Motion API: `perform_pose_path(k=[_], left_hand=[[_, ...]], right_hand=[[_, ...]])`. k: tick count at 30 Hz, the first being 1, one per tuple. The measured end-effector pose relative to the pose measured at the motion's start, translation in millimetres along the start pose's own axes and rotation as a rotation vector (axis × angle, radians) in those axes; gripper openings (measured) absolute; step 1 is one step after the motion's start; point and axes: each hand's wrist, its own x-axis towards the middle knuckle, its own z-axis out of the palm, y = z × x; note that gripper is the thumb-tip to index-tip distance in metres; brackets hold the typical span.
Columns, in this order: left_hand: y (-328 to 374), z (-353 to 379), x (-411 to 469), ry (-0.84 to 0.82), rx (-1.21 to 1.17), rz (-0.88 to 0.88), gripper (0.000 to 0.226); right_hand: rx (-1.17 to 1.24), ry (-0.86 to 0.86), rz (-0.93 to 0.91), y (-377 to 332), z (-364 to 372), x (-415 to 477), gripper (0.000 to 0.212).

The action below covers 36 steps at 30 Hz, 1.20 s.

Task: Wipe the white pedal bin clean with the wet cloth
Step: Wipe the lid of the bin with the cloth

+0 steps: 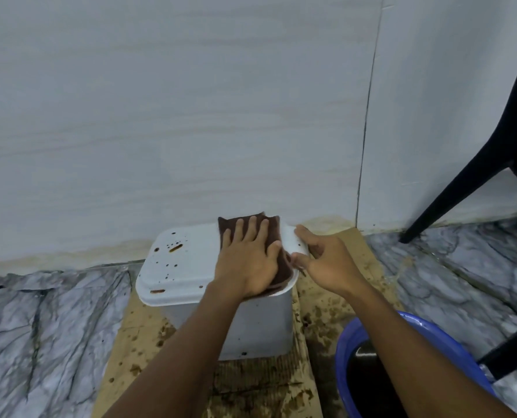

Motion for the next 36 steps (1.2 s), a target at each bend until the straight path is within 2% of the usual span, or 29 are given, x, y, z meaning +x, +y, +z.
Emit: perform_pose_path(k=[5,9,12,16,19,21,25,29,33,36], left_hand=[[8.7,5.3,-9.7,0.017,-0.001,0.146,0.063],[-34.3,-1.4,-18.4,0.02,-0.036,0.037,0.065],[-47.9,-5.1,-25.0,0.017,-0.012,-0.057,0.065],[-27.5,1.6,-31.9,0.013,-0.008,0.059,0.062],[-44.2,-3.9,-28.3,0.013,-0.037,0.05,0.061],[-68.0,-8.6,-27.6,0.006,-0.022,0.001,0.061],[-108.0,-9.9,-49.6,0.018,-0.021,-0.074,0.063],[-115.5,-9.9,-73.7,0.006,0.013,-0.081,0.064],[-105.7,-11.8,-42.7,-0.006,-0.013,-0.004,0.062],[-118.4,-16.6,-19.3,-0.024,-0.053,-0.01,0.064]], right_hand=[[0.1,-0.012,0.013,-0.1,-5.7,1.3,0.056],[0.065,-0.034,0.021,-0.3,-4.3,0.0,0.05],[-0.046,-0.039,-0.004,-4.8,-1.9,-3.3,0.047],[-0.333,0.011,-0.181,-23.3,17.1,-7.8,0.052],[-0.449,-0.09,-0.356,-42.5,44.3,-10.0,0.051],[-0.526,-0.134,-0.401,-48.5,59.5,-10.0,0.051],[-0.675,-0.167,-0.391,-51.4,73.8,-6.4,0.048],[-0.712,-0.198,-0.365,-46.7,73.5,-3.0,0.05],[-0.729,-0.201,-0.364,-41.1,71.4,-0.4,0.05],[-0.726,-0.191,-0.364,-39.6,72.9,0.6,0.051]])
